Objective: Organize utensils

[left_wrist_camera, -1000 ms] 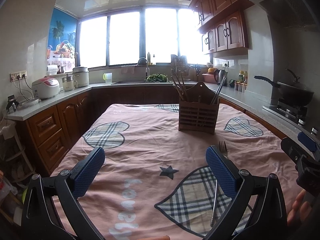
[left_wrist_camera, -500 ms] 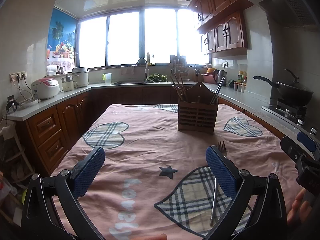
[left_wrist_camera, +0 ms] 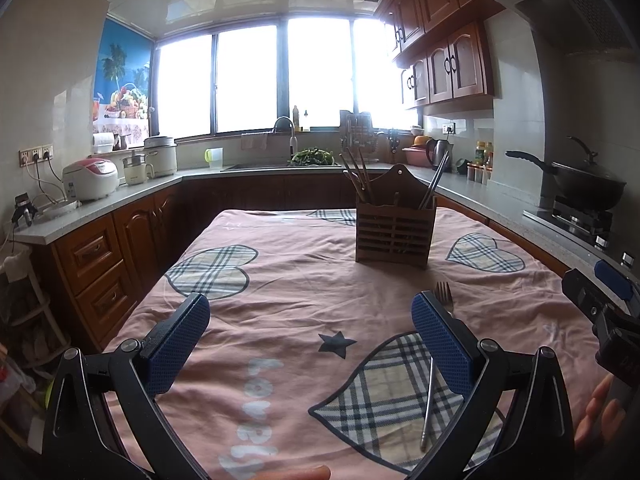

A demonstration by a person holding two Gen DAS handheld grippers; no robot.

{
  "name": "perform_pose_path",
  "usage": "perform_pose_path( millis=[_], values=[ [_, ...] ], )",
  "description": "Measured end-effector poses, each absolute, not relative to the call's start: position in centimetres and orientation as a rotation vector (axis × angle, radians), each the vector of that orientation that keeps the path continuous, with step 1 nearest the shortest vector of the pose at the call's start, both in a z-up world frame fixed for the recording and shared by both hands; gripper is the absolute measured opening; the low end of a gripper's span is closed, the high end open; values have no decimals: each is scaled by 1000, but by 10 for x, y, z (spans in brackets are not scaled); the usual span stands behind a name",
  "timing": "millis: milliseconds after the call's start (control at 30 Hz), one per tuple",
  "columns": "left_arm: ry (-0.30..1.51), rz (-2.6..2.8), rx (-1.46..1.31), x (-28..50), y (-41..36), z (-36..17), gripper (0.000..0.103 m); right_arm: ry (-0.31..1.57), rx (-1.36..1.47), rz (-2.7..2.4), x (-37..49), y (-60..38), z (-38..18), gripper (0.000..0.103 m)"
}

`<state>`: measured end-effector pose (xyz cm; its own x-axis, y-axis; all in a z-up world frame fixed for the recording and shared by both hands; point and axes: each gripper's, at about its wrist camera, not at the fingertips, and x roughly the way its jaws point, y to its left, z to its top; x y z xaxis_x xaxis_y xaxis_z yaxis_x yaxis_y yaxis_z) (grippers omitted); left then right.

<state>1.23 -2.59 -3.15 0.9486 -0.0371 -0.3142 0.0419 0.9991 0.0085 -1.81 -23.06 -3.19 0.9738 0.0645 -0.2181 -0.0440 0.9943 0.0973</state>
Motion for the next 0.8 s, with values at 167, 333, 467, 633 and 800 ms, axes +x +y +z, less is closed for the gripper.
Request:
perform_pose_path(
  millis=[167, 333, 467, 633, 800],
  values=[
    [318, -39, 16, 12, -26, -31, 103, 222, 93, 54, -18, -231, -32, 103],
    [318, -39, 16, 12, -26, -32, 103, 222, 92, 56, -19, -230, -32, 103],
    [319, -43, 18, 12, -25, -32, 103, 221, 92, 56, -19, -230, -32, 103],
    [322, -46, 18, 13, -24, -32, 103, 221, 93, 59, -19, -228, -31, 103],
    [322, -45, 22, 13, -24, -32, 103, 216, 91, 60, -20, -226, -30, 103]
  ],
)
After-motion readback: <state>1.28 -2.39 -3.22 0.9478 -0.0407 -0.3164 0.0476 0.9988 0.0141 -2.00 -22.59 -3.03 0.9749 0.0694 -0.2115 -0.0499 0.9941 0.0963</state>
